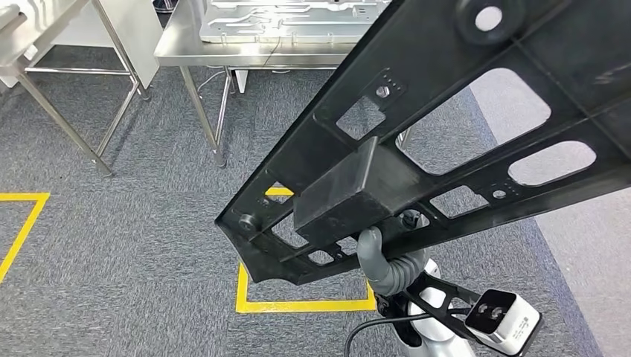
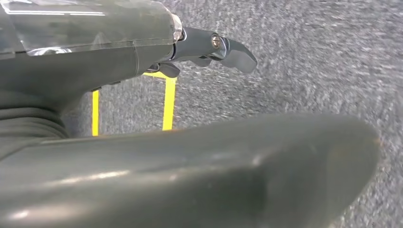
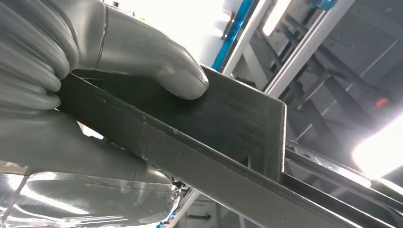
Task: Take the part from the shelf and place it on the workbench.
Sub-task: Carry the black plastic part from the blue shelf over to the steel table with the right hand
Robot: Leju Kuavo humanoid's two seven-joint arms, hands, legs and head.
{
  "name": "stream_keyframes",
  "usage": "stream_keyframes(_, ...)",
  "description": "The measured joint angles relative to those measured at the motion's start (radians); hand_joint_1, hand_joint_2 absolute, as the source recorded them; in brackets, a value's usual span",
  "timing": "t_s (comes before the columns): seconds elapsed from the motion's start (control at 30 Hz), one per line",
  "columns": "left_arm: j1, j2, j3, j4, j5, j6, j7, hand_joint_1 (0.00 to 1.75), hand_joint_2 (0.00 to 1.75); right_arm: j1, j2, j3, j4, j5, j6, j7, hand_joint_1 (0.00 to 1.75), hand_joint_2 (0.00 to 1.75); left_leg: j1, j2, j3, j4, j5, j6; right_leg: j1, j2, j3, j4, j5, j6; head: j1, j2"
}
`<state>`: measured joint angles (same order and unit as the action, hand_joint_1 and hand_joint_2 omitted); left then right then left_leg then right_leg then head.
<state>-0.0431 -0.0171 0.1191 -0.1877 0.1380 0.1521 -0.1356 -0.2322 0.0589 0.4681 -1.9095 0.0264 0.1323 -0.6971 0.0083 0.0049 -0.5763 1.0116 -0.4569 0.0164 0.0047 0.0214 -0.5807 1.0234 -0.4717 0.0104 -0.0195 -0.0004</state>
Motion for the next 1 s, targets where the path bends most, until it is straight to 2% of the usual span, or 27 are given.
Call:
stream_keyframes(0.03,0.000,0.000,0.001,0.000,-0.001,-0.003,0.000,0.00,0.00,-0.001,0.000,0.000,0.000,-0.002,0.000,0.000,1.75,1.75,0.001,0.001,0.001,-0.003,0.002,0.005,-0.001,-0.004,-0.012,0.027,-0.019,0.006,0.000,0.000)
stream_keyframes(0.07,0.000,0.001,0.002,0.000,-0.002,-0.007,0.000,0.00,0.00,-0.001,0.000,0.000,0.000,-0.004,0.001,0.000,1.75,1.75,0.002,0.002,0.001,-0.005,0.003,0.009,-0.004,-0.008,-0.034,0.076,-0.048,0.011,0.000,0.000)
stream_keyframes(0.13,0.000,0.001,0.003,0.000,-0.003,-0.012,0.000,0.00,0.00,0.000,-0.001,0.000,0.000,-0.008,0.004,0.000,1.75,1.75,0.001,0.003,-0.002,-0.004,0.003,0.012,-0.008,-0.011,-0.099,0.211,-0.110,0.018,0.000,0.000)
stream_keyframes(0.17,0.001,0.002,0.003,0.000,-0.003,-0.013,0.000,0.00,0.00,0.001,-0.001,-0.001,0.000,-0.010,0.007,0.000,1.75,1.75,0.001,0.004,-0.002,-0.004,0.003,0.013,-0.010,-0.011,-0.124,0.261,-0.124,0.020,0.000,0.000)
stream_keyframes(0.2,0.001,0.002,0.003,0.000,-0.003,-0.014,0.001,0.00,0.00,0.001,-0.002,-0.001,0.000,-0.011,0.010,0.000,1.75,1.75,0.001,0.004,-0.002,-0.004,0.003,0.013,-0.011,-0.012,-0.133,0.276,-0.118,0.020,0.000,0.000)
stream_keyframes(0.23,0.001,0.002,0.004,0.000,-0.004,-0.014,0.002,0.00,0.00,0.001,-0.002,-0.001,0.000,-0.012,0.012,0.000,1.75,1.75,0.001,0.004,-0.001,-0.004,0.002,0.012,-0.012,-0.013,-0.120,0.249,-0.092,0.020,0.000,0.000)
stream_keyframes(0.3,0.001,0.002,0.004,0.000,-0.006,-0.015,0.002,0.00,0.00,0.000,-0.002,-0.002,0.000,-0.013,0.014,0.000,1.75,1.75,0.000,0.004,0.004,-0.004,0.000,0.009,-0.011,-0.019,-0.051,0.108,-0.024,0.013,0.000,0.000)
stream_keyframes(0.33,0.001,0.002,0.004,0.000,-0.007,-0.016,0.002,0.00,0.00,-0.001,-0.002,-0.002,0.000,-0.013,0.014,0.000,1.75,1.75,-0.001,0.004,0.006,-0.003,-0.001,0.005,-0.009,-0.023,-0.020,0.044,-0.002,0.008,0.000,0.000)
stream_keyframes(0.37,0.001,0.003,0.004,0.000,-0.009,-0.018,0.001,0.00,0.00,-0.001,-0.002,-0.003,-0.001,-0.013,0.014,0.000,1.75,1.75,-0.002,0.005,0.006,-0.002,-0.002,0.001,-0.006,-0.025,-0.001,0.003,0.009,0.003,0.000,0.000)
stream_keyframes(0.43,0.001,0.004,0.004,0.000,-0.013,-0.021,0.001,0.00,0.00,-0.001,-0.002,-0.005,-0.003,-0.014,0.015,0.000,1.75,1.75,-0.003,0.006,0.006,-0.004,-0.003,-0.011,0.000,-0.024,0.003,-0.013,0.008,-0.007,0.000,0.000)
stream_keyframes(0.5,0.000,0.006,0.004,0.000,-0.014,-0.025,0.000,0.00,0.00,-0.001,-0.002,-0.006,-0.006,-0.015,0.015,0.000,1.75,1.75,-0.002,0.007,0.005,0.001,-0.010,-0.023,-0.004,-0.020,0.008,-0.020,0.010,-0.019,0.000,0.000)
stream_keyframes(0.53,-0.001,0.006,0.004,0.000,-0.015,-0.026,0.000,0.00,0.00,-0.001,-0.001,-0.007,-0.007,-0.016,0.016,0.000,1.75,1.75,-0.001,0.006,-0.003,0.022,-0.023,-0.028,-0.006,-0.020,0.012,-0.026,0.011,-0.025,0.000,0.000)
stream_keyframes(0.57,-0.001,0.007,0.004,0.000,-0.016,-0.028,0.000,0.00,0.00,-0.001,-0.001,-0.007,-0.009,-0.018,0.016,0.000,1.75,1.75,0.000,0.005,-0.022,0.064,-0.047,-0.032,-0.008,-0.020,0.016,-0.030,0.011,-0.031,0.000,0.000)
stream_keyframes(0.63,0.000,0.009,0.004,0.000,-0.018,-0.029,0.000,0.00,0.00,0.001,0.000,-0.009,-0.009,-0.020,0.019,0.000,1.75,1.75,0.002,0.004,-0.088,0.198,-0.106,-0.039,-0.006,-0.019,0.020,-0.030,0.006,-0.039,0.000,0.000)
stream_keyframes(0.67,0.002,0.009,0.004,0.000,-0.018,-0.029,0.000,0.00,0.00,0.003,0.000,-0.011,-0.009,-0.021,0.020,0.000,1.75,1.75,0.003,0.004,-0.121,0.257,-0.124,-0.041,-0.004,-0.018,0.022,-0.030,0.003,-0.041,0.000,0.000)
stream_keyframes(0.7,0.003,0.010,0.004,0.000,-0.020,-0.029,0.001,0.00,0.00,0.005,0.000,-0.013,-0.009,-0.022,0.022,0.000,1.75,1.75,0.003,0.004,-0.139,0.285,-0.122,-0.042,-0.003,-0.016,0.026,-0.029,-0.001,-0.041,0.000,0.000)
stream_keyframes(0.73,0.004,0.010,0.004,0.000,-0.021,-0.029,0.000,0.00,0.00,0.006,0.000,-0.015,-0.009,-0.022,0.023,0.000,1.75,1.75,0.003,0.004,-0.138,0.274,-0.101,-0.042,-0.003,-0.014,0.031,-0.028,-0.004,-0.040,0.000,0.000)
stream_keyframes(0.8,0.005,0.012,0.004,0.000,-0.025,-0.029,0.000,0.00,0.00,0.007,0.000,-0.017,-0.011,-0.022,0.025,0.000,1.75,1.75,0.003,0.003,-0.083,0.150,-0.024,-0.036,-0.002,-0.011,0.046,-0.028,-0.016,-0.036,0.000,0.000)
stream_keyframes(0.83,0.005,0.012,0.004,0.000,-0.026,-0.029,0.000,0.00,0.00,0.007,0.000,-0.019,-0.013,-0.023,0.025,0.000,1.75,1.75,0.001,0.003,-0.050,0.082,0.001,-0.031,0.000,-0.010,0.052,-0.026,-0.022,-0.031,0.000,0.000)
stream_keyframes(0.87,0.004,0.013,0.004,0.000,-0.027,-0.029,0.001,0.00,0.00,0.007,0.000,-0.020,-0.015,-0.023,0.026,0.000,1.75,1.75,-0.001,0.002,-0.025,0.033,0.012,-0.024,0.001,-0.009,0.056,-0.026,-0.027,-0.026,0.000,0.000)
stream_keyframes(0.9,0.004,0.013,0.004,0.000,-0.028,-0.029,0.001,0.00,0.00,0.007,0.000,-0.022,-0.017,-0.023,0.027,0.000,1.75,1.75,-0.003,0.001,-0.012,0.008,0.010,-0.018,0.002,-0.008,0.059,-0.026,-0.029,-0.020,0.000,0.000)
stream_keyframes(1.0,0.003,0.013,0.004,0.000,-0.029,-0.028,0.002,0.00,0.00,0.008,-0.001,-0.025,-0.023,-0.023,0.028,0.000,1.75,1.75,-0.003,0.000,0.003,-0.008,-0.001,0.000,0.001,-0.009,0.060,-0.013,-0.030,-0.003,0.000,0.000)
